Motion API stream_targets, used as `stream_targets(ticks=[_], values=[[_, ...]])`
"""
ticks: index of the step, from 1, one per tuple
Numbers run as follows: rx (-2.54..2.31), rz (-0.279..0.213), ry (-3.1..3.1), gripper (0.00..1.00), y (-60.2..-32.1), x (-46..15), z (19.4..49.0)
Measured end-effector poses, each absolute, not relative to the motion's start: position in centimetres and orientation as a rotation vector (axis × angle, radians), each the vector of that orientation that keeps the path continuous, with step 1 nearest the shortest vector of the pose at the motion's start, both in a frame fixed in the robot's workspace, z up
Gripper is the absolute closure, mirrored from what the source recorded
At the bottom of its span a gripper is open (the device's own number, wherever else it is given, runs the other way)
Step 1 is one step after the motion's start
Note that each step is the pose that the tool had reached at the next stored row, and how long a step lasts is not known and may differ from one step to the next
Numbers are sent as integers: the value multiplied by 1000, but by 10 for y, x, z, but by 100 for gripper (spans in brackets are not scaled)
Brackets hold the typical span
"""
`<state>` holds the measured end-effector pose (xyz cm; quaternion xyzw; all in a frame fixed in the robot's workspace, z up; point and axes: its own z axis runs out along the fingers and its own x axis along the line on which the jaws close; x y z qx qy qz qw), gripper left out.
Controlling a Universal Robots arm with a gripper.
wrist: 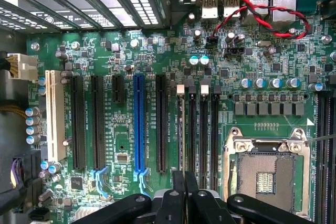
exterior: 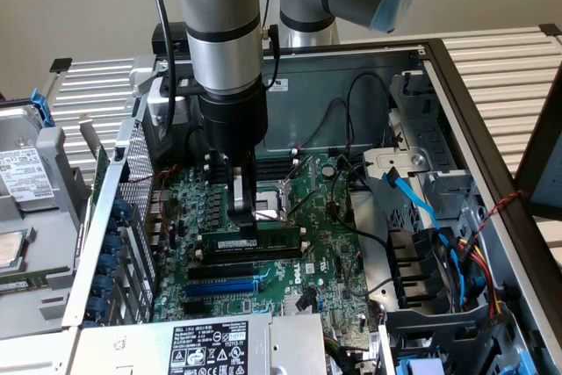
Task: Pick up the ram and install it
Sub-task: 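Insert the ram into the slot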
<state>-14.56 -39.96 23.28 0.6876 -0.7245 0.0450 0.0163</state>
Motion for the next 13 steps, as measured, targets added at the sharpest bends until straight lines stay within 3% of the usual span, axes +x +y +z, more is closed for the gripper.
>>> stream_targets(ticks=[13], values=[[2139, 138, -2254, 88, -403, -146, 233]])
